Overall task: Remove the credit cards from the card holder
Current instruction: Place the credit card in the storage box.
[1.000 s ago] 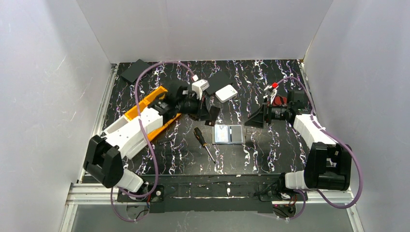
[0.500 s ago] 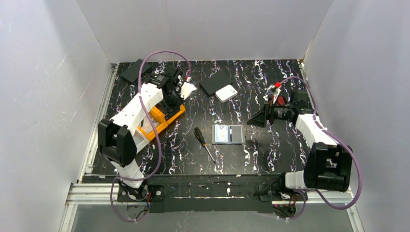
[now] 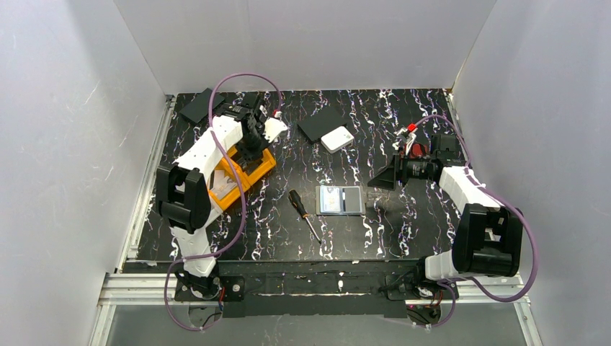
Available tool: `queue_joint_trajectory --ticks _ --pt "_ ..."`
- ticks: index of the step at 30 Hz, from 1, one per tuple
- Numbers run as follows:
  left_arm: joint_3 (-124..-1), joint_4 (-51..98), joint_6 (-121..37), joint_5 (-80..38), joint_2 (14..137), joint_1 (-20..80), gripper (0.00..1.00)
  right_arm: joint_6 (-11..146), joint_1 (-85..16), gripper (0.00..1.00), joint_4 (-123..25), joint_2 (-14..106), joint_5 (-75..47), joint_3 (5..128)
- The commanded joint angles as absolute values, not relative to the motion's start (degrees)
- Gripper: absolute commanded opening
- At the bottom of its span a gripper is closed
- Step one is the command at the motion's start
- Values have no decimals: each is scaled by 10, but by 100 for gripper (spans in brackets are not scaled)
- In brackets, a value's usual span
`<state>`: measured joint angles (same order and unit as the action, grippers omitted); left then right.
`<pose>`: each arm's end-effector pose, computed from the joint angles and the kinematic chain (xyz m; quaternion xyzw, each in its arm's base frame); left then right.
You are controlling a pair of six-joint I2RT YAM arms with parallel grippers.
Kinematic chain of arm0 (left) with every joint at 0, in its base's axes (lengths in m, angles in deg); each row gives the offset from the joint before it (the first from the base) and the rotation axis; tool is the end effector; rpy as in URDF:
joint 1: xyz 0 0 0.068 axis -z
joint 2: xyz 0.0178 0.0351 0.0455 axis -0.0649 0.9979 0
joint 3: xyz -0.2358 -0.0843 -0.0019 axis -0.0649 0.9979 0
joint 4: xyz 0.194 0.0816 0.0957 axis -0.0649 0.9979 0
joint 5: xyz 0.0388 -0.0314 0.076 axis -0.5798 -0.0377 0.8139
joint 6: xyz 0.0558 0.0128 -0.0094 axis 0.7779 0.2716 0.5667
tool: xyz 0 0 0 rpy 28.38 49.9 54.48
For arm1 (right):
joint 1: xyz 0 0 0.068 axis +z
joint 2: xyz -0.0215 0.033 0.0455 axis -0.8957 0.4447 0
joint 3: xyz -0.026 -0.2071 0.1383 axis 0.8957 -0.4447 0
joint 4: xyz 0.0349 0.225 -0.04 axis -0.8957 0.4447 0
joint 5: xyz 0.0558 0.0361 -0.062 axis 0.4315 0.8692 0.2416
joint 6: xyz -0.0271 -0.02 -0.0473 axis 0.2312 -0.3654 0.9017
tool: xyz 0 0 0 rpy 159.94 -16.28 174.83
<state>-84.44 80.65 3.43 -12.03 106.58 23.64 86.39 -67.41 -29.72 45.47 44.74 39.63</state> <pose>0.3311 -0.1194 0.2519 0.4448 0.8736 0.0305 0.1948 0.2498 0.0216 0.2175 -0.2340 0.7767 0.4757 0.3402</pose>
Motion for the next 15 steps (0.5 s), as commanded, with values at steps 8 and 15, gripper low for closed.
queue_joint_trajectory --ticks 8,15 --pt "-855 764 49 -163 1051 223 0 878 -679 98 -288 474 469 420" --pt "-855 746 50 -139 1060 213 0 881 -679 98 -284 477 467 420"
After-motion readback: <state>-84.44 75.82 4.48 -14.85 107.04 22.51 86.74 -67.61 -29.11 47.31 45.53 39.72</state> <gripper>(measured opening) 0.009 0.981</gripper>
